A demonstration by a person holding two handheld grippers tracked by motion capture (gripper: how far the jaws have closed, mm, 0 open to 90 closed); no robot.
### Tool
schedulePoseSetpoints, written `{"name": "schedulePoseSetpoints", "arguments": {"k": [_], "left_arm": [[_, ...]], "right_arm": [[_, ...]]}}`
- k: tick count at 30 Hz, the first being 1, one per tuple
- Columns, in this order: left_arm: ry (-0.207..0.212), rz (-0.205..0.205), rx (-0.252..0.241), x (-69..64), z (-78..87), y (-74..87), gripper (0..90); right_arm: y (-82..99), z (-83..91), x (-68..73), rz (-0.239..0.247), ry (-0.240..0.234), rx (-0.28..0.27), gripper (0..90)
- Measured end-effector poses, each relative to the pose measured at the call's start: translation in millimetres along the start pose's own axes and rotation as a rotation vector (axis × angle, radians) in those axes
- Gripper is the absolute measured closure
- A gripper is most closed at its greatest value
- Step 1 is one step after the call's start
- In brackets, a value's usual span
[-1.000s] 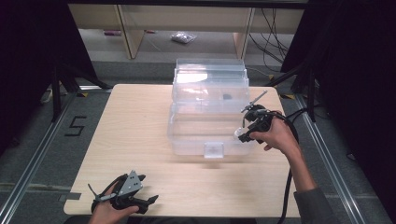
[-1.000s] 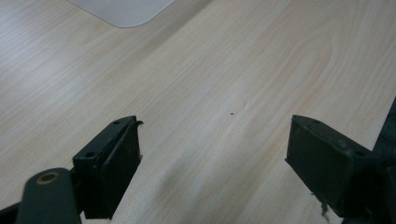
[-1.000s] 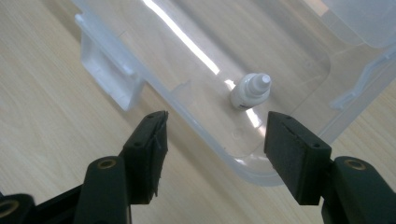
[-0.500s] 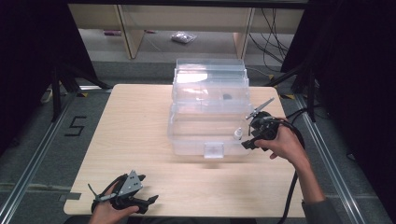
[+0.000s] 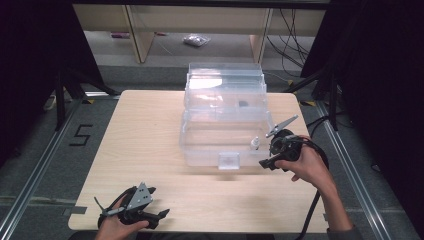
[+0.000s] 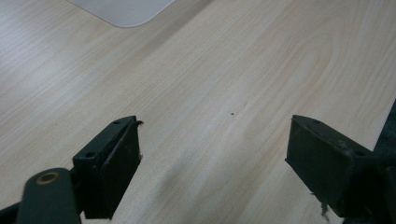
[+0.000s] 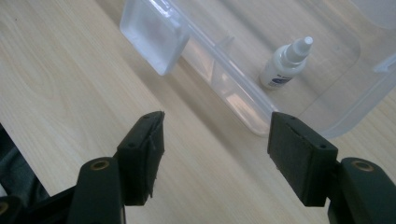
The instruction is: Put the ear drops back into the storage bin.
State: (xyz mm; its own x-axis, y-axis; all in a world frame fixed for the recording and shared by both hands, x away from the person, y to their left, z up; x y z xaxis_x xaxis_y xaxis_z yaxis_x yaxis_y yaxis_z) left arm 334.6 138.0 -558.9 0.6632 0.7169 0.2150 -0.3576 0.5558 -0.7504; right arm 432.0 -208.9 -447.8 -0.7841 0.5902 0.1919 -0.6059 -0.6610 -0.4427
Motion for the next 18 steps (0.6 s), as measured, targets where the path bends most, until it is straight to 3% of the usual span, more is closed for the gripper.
{"name": "schedulePoseSetpoints", "arguments": {"k": [12, 14, 15, 17, 18], "left_arm": [[0.001, 0.007, -0.003, -0.8, -0.2, -0.4, 17.0], [0.001, 0.008, -0.004, -0.7, -0.2, -0.4, 17.0], [0.0, -0.001, 0.001, -0.1, 0.1, 0.1, 17.0], [-0.001, 0.0, 0.0, 0.0, 0.0, 0.0, 17.1], [-0.001, 0.001, 0.0, -0.1, 0.0, 0.0, 17.0]], "right_arm": [[7.4, -7.5, 6.3, 0.02, -0.024, -0.022, 36.0], [8.9, -8.5, 9.2, -0.007, -0.023, -0.023, 35.3], [8.6, -8.8, 8.6, 0.02, -0.027, -0.024, 34.8], [9.7, -9.9, 10.9, 0.009, -0.026, -0.023, 33.6], [8.6, -10.4, 10.7, 0.026, -0.025, -0.033, 32.9]]}}
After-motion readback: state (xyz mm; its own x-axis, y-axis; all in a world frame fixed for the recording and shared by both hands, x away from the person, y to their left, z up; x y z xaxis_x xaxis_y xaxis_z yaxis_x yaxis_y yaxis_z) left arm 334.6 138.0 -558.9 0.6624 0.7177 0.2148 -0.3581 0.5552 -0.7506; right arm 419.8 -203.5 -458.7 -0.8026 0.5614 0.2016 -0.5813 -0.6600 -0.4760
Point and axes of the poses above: each handheld gripper's, and its own axes: z roughly backward along the jaws, y roughly out of its underside, x roughly to its left, the point moved 9 cm from there along -z, roughly forward along the jaws, and after that the axes turned 12 degrees about -y, right-handed, at the moved point
